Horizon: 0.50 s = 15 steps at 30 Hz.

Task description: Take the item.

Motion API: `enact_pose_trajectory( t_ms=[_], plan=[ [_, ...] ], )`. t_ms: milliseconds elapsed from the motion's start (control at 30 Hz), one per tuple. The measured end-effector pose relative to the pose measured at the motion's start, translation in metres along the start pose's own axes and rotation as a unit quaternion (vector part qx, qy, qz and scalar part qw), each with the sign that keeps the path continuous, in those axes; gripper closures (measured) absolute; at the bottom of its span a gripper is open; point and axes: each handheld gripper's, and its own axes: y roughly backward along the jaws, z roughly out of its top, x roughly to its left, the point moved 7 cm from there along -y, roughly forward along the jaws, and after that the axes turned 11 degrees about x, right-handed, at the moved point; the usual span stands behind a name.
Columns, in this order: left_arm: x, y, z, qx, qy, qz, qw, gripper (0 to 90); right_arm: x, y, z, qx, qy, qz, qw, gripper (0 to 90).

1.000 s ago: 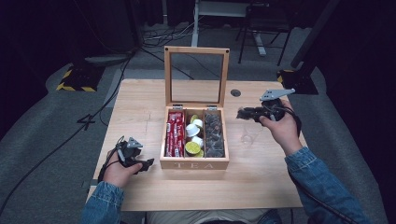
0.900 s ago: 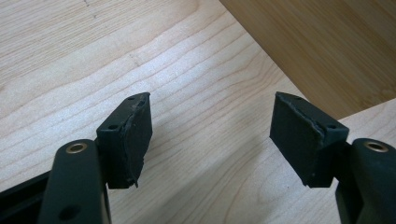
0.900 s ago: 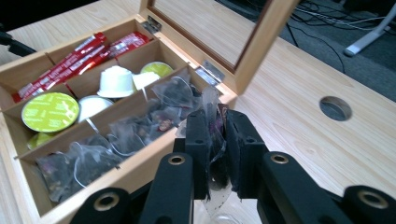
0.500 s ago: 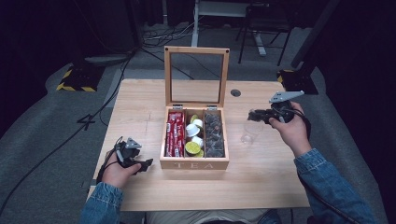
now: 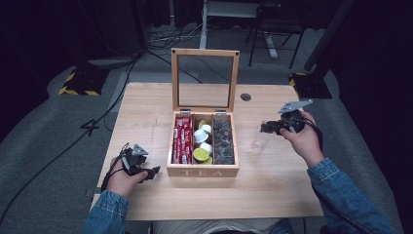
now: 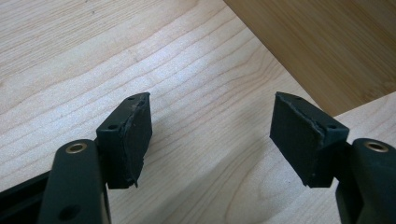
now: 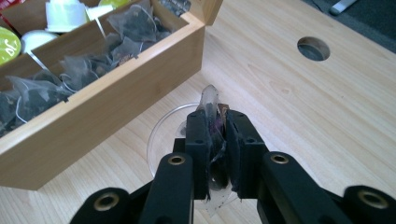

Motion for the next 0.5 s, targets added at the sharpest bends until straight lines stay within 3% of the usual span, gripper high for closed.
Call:
enact_pose_trajectory(
  t_ms=[500],
  plan=[
    [-0.001, -0.001, 0.0, 0.001, -0.002, 0.0, 1.0, 30.1, 0.004, -0.014, -0.007, 0.028, 0.002, 0.007, 0.9996, 79.4]
  ],
)
